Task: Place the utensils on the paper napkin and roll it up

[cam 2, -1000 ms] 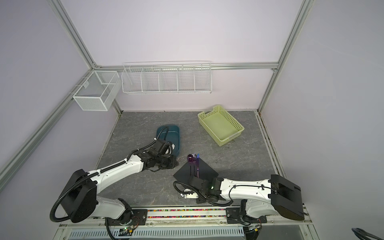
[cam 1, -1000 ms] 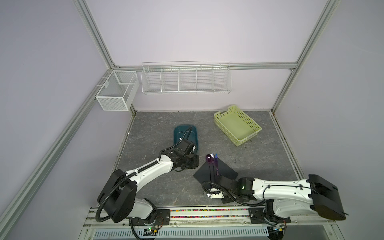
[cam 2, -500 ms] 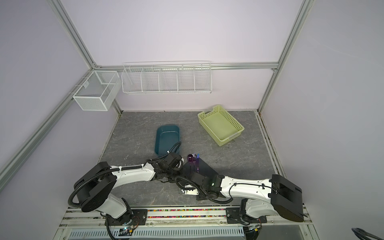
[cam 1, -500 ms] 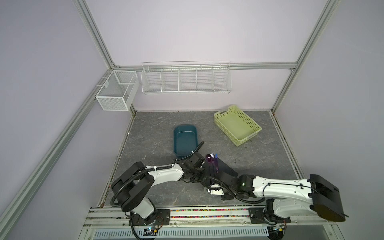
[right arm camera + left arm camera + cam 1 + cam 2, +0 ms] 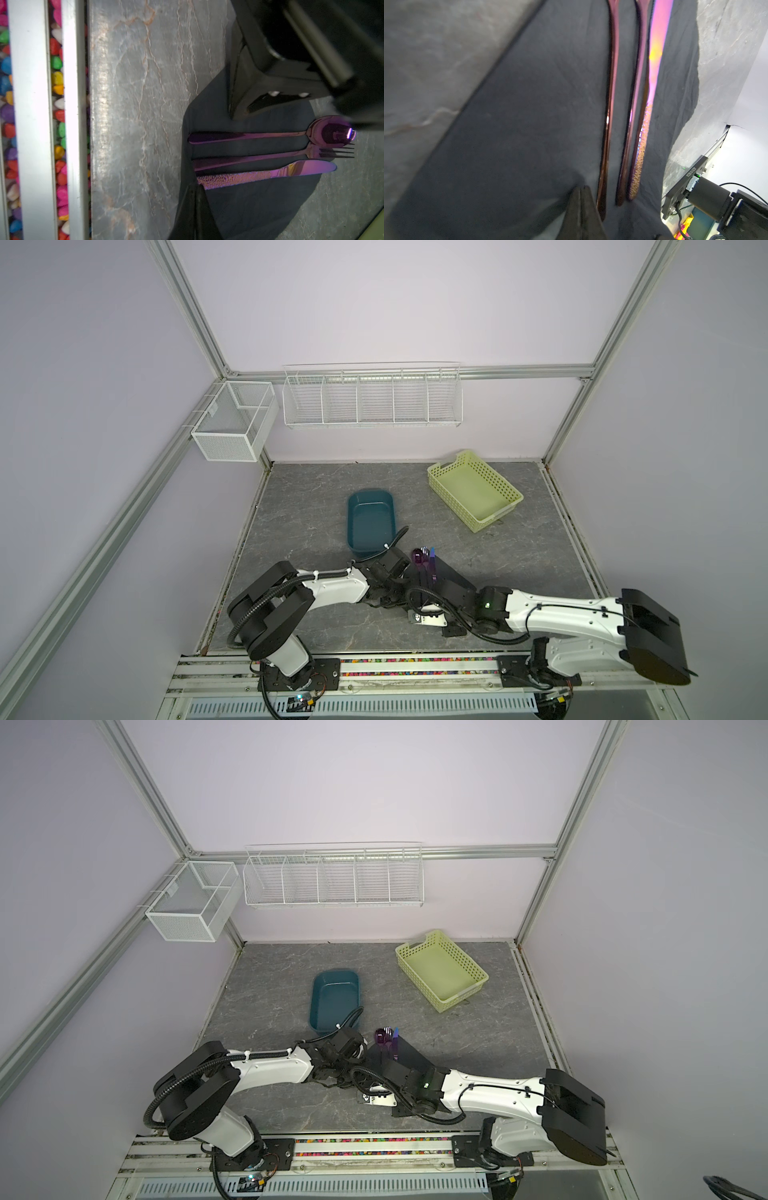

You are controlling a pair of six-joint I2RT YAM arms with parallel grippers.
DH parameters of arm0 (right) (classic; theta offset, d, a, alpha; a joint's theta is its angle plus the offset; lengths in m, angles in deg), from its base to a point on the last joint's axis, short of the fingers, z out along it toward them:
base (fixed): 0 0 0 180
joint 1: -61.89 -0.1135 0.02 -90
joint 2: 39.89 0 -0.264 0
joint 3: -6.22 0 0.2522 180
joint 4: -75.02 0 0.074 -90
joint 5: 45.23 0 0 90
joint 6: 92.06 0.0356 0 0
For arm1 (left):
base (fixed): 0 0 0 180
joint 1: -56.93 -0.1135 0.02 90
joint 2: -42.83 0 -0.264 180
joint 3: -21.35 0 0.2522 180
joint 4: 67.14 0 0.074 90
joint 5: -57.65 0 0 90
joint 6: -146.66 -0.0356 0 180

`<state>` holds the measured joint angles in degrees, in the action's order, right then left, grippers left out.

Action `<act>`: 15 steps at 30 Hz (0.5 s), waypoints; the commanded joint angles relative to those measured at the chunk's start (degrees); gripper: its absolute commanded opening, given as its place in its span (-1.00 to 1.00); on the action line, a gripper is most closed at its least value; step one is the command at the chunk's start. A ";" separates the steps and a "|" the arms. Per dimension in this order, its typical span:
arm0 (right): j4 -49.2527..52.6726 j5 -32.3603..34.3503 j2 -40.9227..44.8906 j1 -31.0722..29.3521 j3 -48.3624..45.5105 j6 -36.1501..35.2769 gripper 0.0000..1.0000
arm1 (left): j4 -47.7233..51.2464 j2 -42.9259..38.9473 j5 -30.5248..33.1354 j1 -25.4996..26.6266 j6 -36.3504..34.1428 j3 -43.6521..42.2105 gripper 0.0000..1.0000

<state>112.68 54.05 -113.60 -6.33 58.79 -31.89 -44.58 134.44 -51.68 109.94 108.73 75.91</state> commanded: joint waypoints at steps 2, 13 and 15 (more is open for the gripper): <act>-0.42 -1.23 0.77 0.66 1.58 -1.38 -0.87 | 0.86 1.55 1.30 0.25 0.96 -1.25 -1.00; -0.26 -1.38 0.67 1.56 1.97 -1.73 -0.87 | 1.35 1.90 1.43 0.25 0.75 -1.16 -1.00; -0.34 -1.36 0.75 1.61 1.95 -1.77 -0.87 | 1.40 1.90 1.46 0.26 0.66 -1.14 -1.00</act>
<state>112.70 53.74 -113.60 -5.13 59.43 -32.54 -44.97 134.66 -51.73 109.94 108.73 75.91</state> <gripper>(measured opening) 0.068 0.047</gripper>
